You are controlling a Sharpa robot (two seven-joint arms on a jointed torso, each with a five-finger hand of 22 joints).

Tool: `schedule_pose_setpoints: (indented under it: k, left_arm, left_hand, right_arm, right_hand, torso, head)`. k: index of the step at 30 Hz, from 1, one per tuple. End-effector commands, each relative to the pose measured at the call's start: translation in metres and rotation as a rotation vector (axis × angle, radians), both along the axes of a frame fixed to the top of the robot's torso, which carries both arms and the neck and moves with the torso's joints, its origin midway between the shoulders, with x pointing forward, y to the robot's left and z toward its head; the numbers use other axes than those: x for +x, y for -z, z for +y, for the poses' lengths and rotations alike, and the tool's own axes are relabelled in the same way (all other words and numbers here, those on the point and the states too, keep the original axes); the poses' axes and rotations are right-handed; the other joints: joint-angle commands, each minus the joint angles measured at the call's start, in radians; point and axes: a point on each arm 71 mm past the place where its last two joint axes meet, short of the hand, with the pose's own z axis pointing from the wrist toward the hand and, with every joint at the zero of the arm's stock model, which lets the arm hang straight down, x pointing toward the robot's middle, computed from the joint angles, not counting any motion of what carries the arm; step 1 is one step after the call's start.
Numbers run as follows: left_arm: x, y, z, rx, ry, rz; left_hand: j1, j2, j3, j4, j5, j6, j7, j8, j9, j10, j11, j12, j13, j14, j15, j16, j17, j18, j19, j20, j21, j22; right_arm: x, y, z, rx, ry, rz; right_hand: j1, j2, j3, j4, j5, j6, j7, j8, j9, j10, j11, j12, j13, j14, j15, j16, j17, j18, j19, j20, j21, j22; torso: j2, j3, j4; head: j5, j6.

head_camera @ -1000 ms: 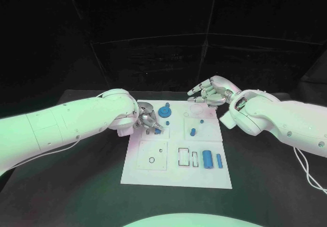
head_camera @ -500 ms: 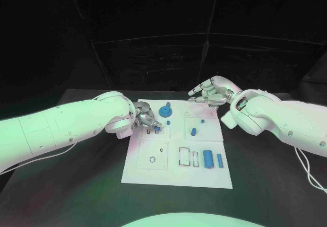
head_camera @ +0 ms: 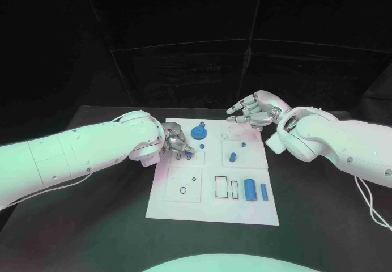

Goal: Assemble the parts on the task board

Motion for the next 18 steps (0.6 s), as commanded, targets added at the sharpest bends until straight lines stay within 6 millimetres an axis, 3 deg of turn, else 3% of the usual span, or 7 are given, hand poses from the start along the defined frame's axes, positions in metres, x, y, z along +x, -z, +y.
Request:
schedule_pose_setpoints:
  k: [1,18]
  left_arm:
    - [0.0003,0.0004,-0.001,0.047,0.035,-0.02]
    - [0.0002,0.0032,-0.0003,0.081,0.055,-0.012]
  left_hand:
    - [0.0,0.006,0.153,-0.147,-0.004,-0.003,-0.004,0.006,0.001,0.004,0.002,0.003,-0.001,0.106,-0.002,0.003,0.263,-0.004,0.011,-0.002,-0.004,-0.001]
    - [-0.001,0.004,0.155,-0.15,-0.005,-0.004,-0.004,0.007,0.002,0.004,0.002,0.002,-0.002,0.106,-0.002,0.003,0.263,-0.004,0.01,-0.002,-0.005,-0.003]
  right_arm:
    - [-0.0003,-0.0012,0.0011,-0.004,-0.01,-0.002]
    - [-0.0003,-0.0011,0.0011,-0.006,-0.011,-0.003]
  right_hand:
    - [-0.003,0.008,-0.002,-0.006,0.006,0.004,0.0,0.003,-0.001,-0.001,-0.003,-0.007,-0.001,0.047,-0.009,-0.004,-0.001,0.018,-0.005,0.002,-0.004,-0.002]
    - [-0.005,0.009,-0.002,-0.005,0.007,0.003,0.0,0.003,-0.001,-0.001,-0.003,-0.008,-0.002,0.046,-0.009,-0.004,-0.002,0.018,-0.006,0.002,-0.005,-0.003]
  torso:
    - [0.001,-0.0001,-0.0012]
    - [0.0,0.0,0.0006]
  head:
    - [0.0,-0.001]
    - [-0.001,-0.009]
